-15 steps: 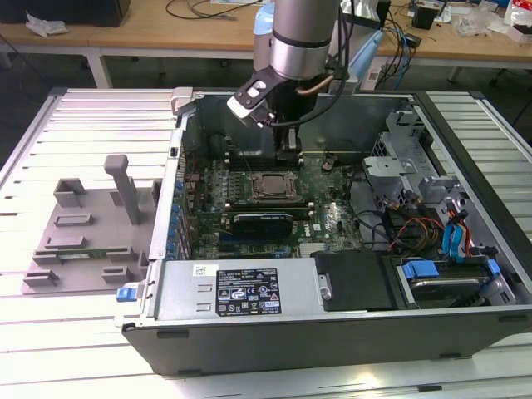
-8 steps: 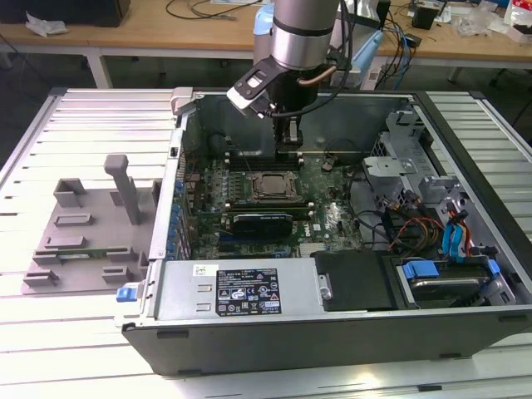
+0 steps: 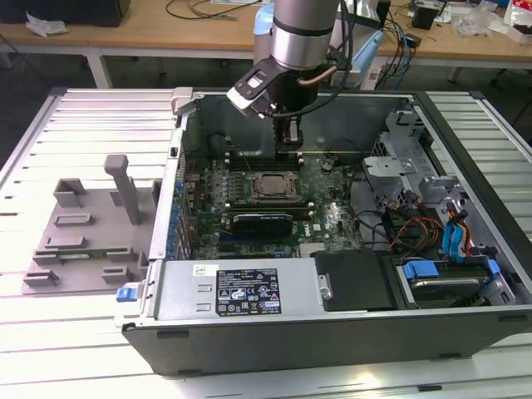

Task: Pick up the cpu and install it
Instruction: 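Install the first cpu locking lever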

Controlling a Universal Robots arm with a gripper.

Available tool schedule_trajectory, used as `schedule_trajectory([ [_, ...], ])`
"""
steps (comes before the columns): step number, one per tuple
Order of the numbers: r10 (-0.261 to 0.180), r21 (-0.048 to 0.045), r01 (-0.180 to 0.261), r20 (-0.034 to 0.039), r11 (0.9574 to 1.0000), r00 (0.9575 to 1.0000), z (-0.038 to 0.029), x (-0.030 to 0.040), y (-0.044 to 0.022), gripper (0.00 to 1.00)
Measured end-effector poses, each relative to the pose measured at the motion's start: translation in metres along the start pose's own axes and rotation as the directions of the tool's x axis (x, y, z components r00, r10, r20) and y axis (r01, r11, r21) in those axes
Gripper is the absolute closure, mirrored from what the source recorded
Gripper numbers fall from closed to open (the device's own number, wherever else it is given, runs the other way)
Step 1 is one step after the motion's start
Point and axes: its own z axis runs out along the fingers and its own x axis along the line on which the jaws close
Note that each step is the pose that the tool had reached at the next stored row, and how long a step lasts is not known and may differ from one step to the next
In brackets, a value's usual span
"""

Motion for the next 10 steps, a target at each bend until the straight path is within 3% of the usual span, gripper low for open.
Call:
schedule_trajectory([
  [4, -0.074, -0.0001, 0.074, 0.0029, 0.9973, 0.9973, 0.0, 0.0, 0.0, 0.89],
  [8, -0.145, 0.0001, 0.145, 0.0057, 0.9895, 0.9895, 0.0, 0.0, 0.0, 0.89],
  [9, -0.196, 0.0003, 0.196, 0.0078, 0.9805, 0.9805, 0.0001, 0.0, 0.0, 0.89],
  [10, -0.218, 0.0004, 0.218, 0.0087, 0.976, 0.9759, 0.0, 0.0, 0.0, 0.89],
])
